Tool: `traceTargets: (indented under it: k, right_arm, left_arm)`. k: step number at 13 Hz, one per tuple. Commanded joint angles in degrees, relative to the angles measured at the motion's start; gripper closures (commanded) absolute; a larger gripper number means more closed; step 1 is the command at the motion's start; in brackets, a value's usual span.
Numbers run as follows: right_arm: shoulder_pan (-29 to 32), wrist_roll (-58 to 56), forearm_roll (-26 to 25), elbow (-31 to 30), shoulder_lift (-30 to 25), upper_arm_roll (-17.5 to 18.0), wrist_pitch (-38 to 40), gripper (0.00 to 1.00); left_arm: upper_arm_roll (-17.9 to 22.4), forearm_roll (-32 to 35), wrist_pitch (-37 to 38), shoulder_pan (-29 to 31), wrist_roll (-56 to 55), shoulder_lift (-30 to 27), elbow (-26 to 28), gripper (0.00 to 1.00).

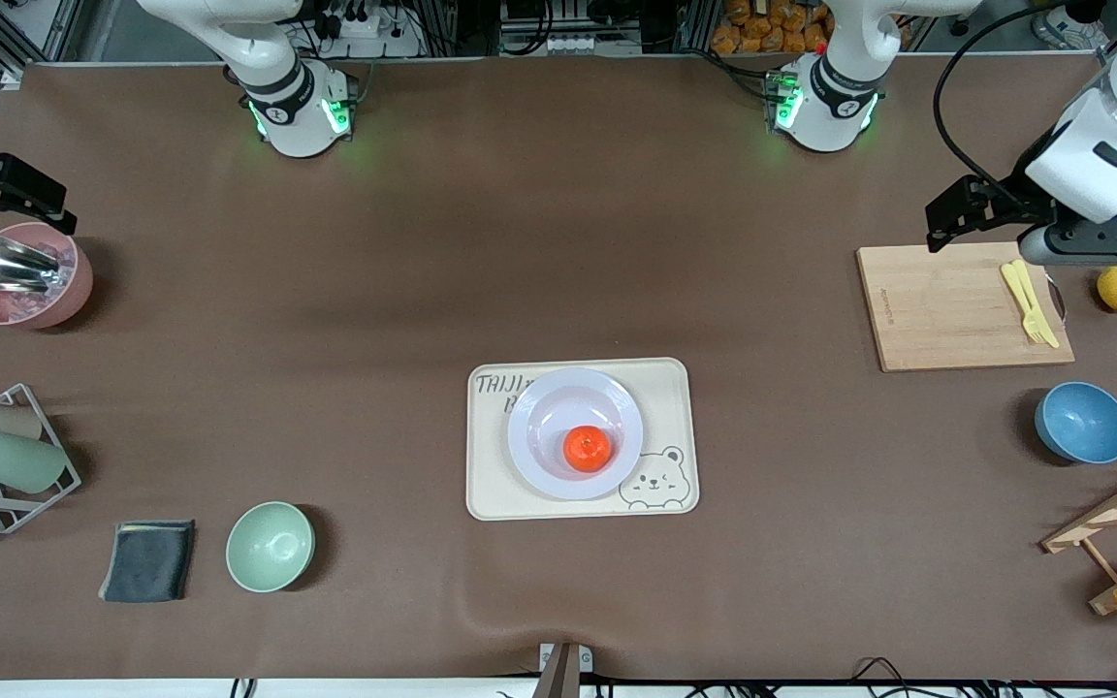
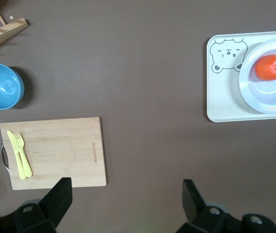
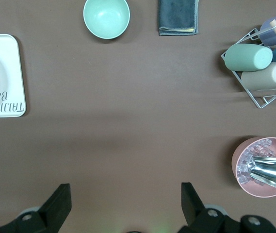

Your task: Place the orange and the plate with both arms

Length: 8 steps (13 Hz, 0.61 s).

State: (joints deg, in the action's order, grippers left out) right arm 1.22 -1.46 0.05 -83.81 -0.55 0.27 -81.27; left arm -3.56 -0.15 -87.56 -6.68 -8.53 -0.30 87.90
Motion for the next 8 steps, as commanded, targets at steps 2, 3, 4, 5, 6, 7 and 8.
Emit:
traceTargets:
  k: [2,3,4,5,6,7,8]
  right_arm:
    - [1.24,0.84,-0.84,-0.04,0.11,0.87,-0.38,0.00]
    - [1.16,0.84,-0.84,-0.04,0.02,0.87,-0.38,0.00]
    - [1.24,0.93,-0.58,-0.04,0.11,0.87,-0.38,0.00]
    - [1.24,0.93,-0.23,-0.04,0.11,0.87,-0.38,0.00]
    - [1.24,0.93,-0.14,-0.04,0.20,0.87,-0.65,0.00]
    - [1.24,0.93,-0.05,-0.04,0.20,0.79,-1.17,0.00]
    - [1.16,0.93,-0.05,-0.04,0.20,0.79,-1.26,0.00]
  left_arm:
    - [0.13,0.24,-1.04,0.53,3.25,-1.63,1.75,0.00]
    - [0.22,0.24,-1.04,0.61,3.08,-1.55,1.14,0.00]
    - [0.48,0.24,-0.86,0.70,3.08,-1.55,1.13,0.00]
    - [0.66,0.24,-0.43,0.79,3.17,-1.55,1.13,0.00]
    - [1.53,0.24,-0.07,0.79,3.17,-1.63,1.05,0.00]
    - [2.23,0.15,0.28,0.79,3.17,-1.72,1.05,0.00]
    - [2.85,0.24,0.80,0.79,3.17,-1.90,0.96,0.00]
